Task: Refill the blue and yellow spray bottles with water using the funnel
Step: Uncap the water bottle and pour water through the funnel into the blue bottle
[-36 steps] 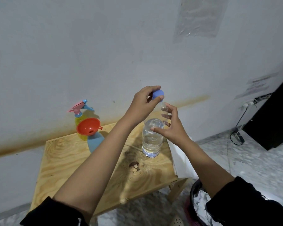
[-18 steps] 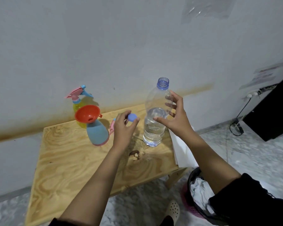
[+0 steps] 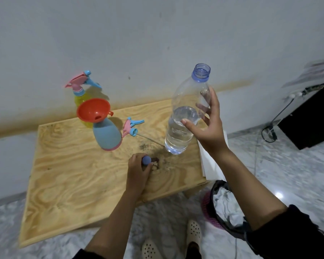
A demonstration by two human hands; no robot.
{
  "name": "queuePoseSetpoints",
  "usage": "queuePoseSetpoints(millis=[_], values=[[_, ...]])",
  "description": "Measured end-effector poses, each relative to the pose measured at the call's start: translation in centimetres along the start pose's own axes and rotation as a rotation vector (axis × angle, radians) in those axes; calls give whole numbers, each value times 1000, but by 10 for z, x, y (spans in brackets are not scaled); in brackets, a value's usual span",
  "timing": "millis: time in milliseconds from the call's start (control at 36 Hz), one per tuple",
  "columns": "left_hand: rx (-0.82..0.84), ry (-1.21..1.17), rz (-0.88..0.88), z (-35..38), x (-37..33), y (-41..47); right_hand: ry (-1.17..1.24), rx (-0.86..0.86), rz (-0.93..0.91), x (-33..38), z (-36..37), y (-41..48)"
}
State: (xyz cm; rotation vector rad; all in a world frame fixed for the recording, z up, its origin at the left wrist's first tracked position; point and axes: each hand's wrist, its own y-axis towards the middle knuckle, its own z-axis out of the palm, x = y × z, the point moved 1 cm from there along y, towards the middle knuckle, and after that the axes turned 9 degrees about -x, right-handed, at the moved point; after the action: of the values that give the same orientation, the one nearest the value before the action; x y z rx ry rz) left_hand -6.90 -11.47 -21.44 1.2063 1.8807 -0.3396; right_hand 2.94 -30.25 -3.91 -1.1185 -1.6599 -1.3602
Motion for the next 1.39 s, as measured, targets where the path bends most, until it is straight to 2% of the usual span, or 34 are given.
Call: queuePoseSetpoints(millis=[194, 361, 472, 583, 750, 861, 972, 1083, 1167, 1306, 1389], values=[[-43, -18, -38, -2, -9, 1, 14, -24, -10, -3, 4, -4], [-150, -379, -152, -26, -104, 25, 18, 2, -2, -4, 3, -5], [-164, -559, 19, -40, -174, 42, 48, 37, 22, -14, -1, -8], [-49, -498, 151, -48, -214, 50, -11, 100, 68, -41, -3, -13], [19, -260, 278, -46, -219, 60, -129, 250, 64, -75, 9, -11], [-5, -229, 270, -44, -216, 63, -147, 216, 71, -87, 20, -5], [-57, -206, 284, -44, -209, 63, -164, 161, -26, -93, 27, 0], [-125, -305, 203, -49, -199, 62, -147, 142, -165, -93, 29, 4], [-232, -382, 141, -57, -191, 60, -137, 199, -281, -85, 25, 7], [-370, -529, 84, -68, -187, 53, -39, 363, -289, -63, 17, 14], [-426, -597, 28, -73, -185, 50, -79, 435, -314, -51, 13, 22]])
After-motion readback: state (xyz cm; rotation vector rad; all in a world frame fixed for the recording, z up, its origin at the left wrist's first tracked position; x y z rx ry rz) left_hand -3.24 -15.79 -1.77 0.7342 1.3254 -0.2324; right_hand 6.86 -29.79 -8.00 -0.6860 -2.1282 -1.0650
